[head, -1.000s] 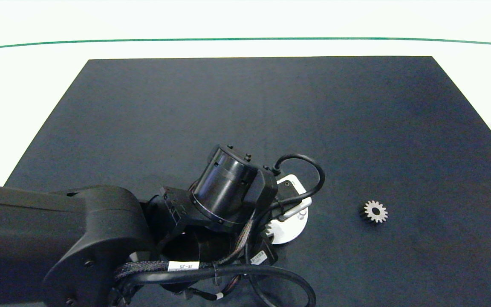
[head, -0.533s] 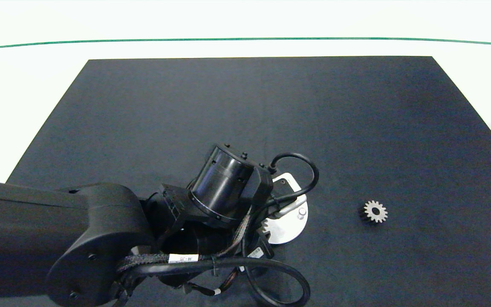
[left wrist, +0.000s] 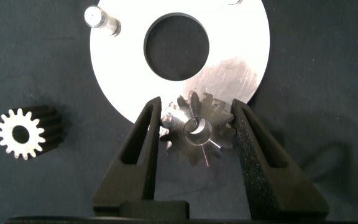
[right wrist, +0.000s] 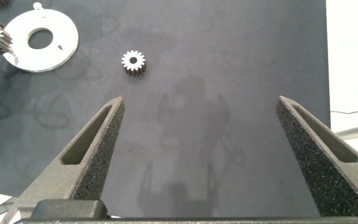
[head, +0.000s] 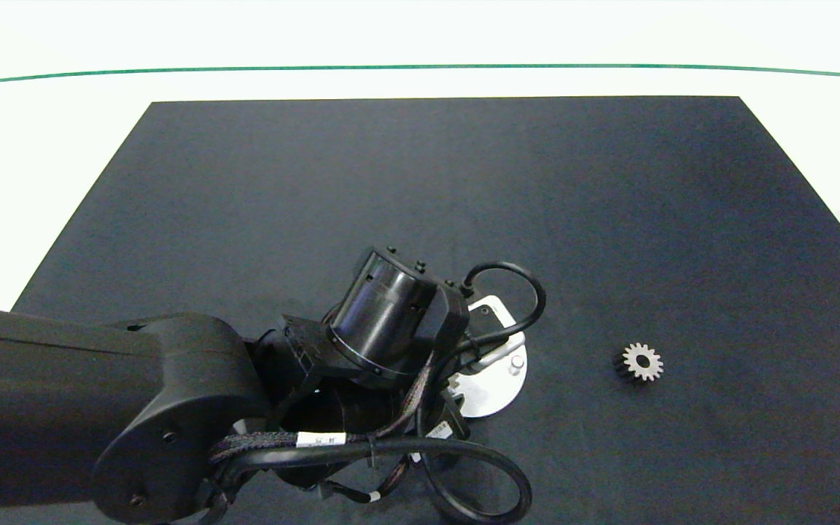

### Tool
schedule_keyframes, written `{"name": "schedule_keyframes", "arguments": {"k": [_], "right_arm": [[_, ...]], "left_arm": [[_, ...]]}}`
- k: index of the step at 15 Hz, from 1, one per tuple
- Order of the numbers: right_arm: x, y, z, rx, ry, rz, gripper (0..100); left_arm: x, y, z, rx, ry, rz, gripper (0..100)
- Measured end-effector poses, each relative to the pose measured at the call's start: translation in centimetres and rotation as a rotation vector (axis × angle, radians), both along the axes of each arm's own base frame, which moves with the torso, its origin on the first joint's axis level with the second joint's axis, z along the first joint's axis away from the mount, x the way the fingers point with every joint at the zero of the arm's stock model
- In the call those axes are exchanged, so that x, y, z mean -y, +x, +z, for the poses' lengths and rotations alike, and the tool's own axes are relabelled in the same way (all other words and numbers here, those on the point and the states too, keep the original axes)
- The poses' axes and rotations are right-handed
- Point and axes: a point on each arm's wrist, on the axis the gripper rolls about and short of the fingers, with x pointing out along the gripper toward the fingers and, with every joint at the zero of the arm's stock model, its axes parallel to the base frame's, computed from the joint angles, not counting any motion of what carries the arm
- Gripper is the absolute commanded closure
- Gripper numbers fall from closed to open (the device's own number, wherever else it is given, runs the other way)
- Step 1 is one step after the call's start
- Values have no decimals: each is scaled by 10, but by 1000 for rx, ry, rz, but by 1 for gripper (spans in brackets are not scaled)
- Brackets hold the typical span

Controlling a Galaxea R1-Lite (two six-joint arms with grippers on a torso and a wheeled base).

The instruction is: Install three planetary gears onto the carrier pins

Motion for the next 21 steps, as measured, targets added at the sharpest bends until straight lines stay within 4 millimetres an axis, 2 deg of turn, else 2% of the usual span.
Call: {"name": "schedule_keyframes", "arguments": {"k": [9, 21], "right_arm": [[0, 0, 0, 0, 0, 0, 0], [0, 2, 1, -4, 0, 5, 0]], "left_arm": [[2, 6, 8, 16, -20, 12, 87], [1, 5, 8, 13, -21, 14, 87]]}}
